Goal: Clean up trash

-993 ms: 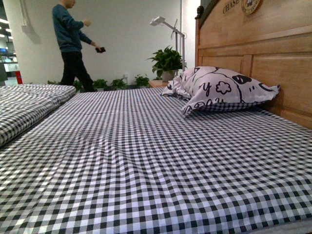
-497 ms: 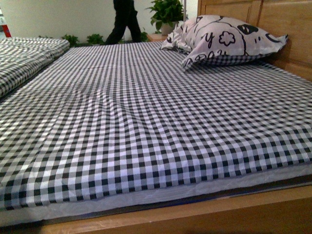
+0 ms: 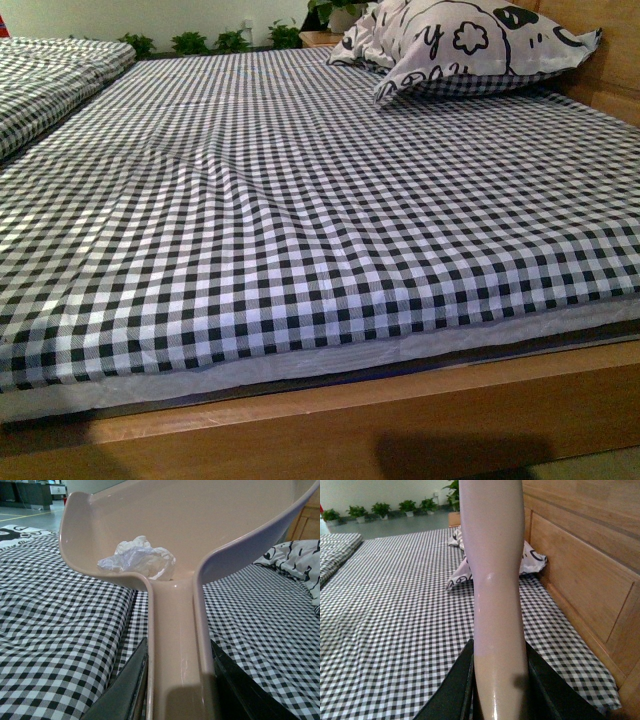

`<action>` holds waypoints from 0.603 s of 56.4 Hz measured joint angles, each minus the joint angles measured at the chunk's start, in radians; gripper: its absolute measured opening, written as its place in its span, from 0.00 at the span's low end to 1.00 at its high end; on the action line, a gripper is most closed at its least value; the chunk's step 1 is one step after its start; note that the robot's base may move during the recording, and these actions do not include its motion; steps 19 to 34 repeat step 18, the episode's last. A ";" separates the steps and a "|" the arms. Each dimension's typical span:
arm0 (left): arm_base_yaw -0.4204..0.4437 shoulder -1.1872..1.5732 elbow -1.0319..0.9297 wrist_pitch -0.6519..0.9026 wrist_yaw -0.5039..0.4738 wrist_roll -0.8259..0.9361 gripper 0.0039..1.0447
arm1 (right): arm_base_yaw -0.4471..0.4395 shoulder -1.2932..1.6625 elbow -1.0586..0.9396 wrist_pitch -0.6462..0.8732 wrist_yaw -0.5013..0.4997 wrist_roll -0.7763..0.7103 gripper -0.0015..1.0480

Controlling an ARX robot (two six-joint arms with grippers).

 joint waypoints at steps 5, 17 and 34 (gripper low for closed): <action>0.000 0.000 0.000 0.000 0.000 0.000 0.27 | 0.000 0.000 0.000 0.000 0.000 0.000 0.21; 0.000 0.000 0.000 0.000 0.000 0.000 0.27 | 0.000 0.000 0.000 0.000 0.000 0.000 0.21; 0.000 0.000 0.000 0.000 0.000 0.000 0.27 | 0.000 0.000 0.000 0.000 0.000 0.000 0.21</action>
